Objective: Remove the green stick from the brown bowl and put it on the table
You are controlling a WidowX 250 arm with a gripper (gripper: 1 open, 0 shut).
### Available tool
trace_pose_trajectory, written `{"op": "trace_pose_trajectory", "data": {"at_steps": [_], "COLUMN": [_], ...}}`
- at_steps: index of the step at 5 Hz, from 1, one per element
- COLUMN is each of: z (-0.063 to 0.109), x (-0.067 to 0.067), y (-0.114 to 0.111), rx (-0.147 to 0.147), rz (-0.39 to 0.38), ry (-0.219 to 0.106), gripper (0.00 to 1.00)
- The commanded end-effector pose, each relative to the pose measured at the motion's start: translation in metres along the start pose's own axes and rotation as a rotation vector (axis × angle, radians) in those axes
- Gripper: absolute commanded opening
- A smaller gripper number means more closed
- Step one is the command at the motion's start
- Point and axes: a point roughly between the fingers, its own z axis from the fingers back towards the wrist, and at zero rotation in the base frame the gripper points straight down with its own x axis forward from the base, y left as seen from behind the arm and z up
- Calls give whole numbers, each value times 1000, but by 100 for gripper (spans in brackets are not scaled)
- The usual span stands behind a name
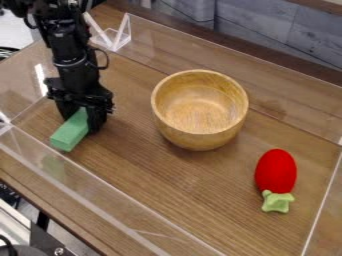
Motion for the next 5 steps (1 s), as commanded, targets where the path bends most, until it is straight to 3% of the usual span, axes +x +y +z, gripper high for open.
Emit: {"op": "trace_pose_trajectory", "data": {"at_steps": [1,2,4,5], "z": [10,9,10,8], "x": [12,14,28,17], "y": [3,4,23,12], "rx": [15,12,5,-6], "rz": [-14,-14,-86,-76], "ry": [-29,-25,-15,-12], "gripper": [0,0,0,0]}}
